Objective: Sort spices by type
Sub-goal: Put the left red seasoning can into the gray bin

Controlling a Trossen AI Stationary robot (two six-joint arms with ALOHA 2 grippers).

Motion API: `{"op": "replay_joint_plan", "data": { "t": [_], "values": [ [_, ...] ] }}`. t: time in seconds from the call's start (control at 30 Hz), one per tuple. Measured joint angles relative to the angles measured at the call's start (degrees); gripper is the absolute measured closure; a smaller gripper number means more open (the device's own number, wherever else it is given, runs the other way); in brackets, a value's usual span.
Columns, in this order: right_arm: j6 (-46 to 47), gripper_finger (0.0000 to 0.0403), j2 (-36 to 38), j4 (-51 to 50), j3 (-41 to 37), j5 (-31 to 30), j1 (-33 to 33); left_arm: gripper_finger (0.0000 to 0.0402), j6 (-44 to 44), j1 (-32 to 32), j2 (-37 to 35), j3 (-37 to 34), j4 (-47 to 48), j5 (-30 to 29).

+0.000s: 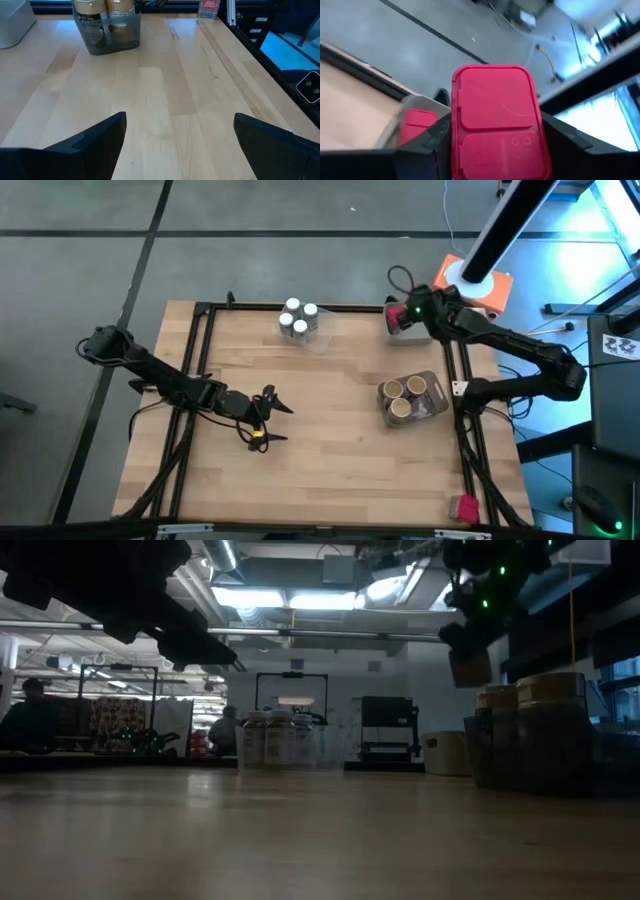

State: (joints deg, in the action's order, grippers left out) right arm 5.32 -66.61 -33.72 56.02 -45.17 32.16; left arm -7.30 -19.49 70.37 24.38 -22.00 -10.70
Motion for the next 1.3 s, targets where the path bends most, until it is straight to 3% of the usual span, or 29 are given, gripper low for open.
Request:
{"op": "replay_joint_plan", "data": {
  "t": [0.2,0.5,1.3],
  "values": [
    [3.6,0.0185,0.0,5.3,-4.9,9.9,8.8,0.0050,0.0,0.0,0.0,0.0,0.0,0.0],
    [7.0,0.0185,-0.2,10.8,-9.9,17.8,15.6,0.0050,0.3,0.0,0.0,0.0,0.0,0.0],
    [12.7,0.0184,-17.8,18.6,-11.2,18.0,15.5,0.0050,0.3,0.0,0.0,0.0,0.0,0.0]
  ]
}}
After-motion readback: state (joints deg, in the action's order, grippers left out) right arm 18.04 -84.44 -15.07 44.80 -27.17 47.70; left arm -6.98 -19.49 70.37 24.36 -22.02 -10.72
